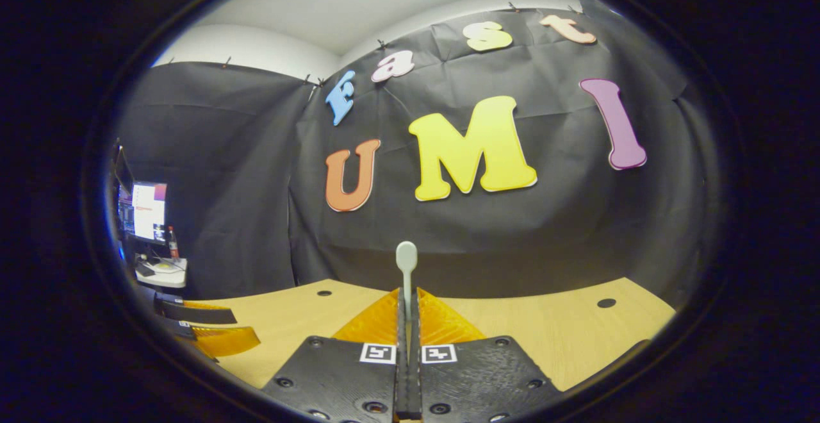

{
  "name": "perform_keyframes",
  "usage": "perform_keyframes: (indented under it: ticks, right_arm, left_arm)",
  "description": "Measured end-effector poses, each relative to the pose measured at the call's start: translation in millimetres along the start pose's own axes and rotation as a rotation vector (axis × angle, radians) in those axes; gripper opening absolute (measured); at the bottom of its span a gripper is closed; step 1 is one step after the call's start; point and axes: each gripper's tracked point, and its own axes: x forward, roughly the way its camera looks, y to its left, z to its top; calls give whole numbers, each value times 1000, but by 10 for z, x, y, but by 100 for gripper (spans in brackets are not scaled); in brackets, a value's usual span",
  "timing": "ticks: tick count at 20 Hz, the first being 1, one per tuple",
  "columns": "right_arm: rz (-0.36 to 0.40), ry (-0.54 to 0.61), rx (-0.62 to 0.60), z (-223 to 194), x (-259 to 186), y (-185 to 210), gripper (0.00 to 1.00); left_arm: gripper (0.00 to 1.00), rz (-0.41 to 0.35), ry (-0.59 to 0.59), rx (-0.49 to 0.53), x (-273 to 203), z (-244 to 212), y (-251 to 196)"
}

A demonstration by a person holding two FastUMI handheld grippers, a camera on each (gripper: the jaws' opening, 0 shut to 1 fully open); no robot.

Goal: Put the toothbrush and toothpaste on the desktop into the cup, then pick up the cup and place it on the coaster on the desktop.

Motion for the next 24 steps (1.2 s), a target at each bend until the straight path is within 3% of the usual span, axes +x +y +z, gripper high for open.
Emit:
perform_keyframes:
  ticks: [8,12,13,20,24]
  right_arm:
    - [66,-11,-62,-10,-40,151,3]
    - [52,-18,-89,-38,-251,87,87]
    - [49,-23,-87,-18,-309,68,92]
    - [30,-54,-91,216,-871,-83,93]
    - [1,-36,-94,162,-1465,-233,93]
  left_arm:
    - [98,2,-8,7,-23,47,1]
    - [98,1,-21,7,-58,105,-28]
    - [98,1,-26,7,-69,139,-35]
    - [98,-12,-57,15,-239,317,-162]
    - [98,-82,-33,-2,-342,455,-347]
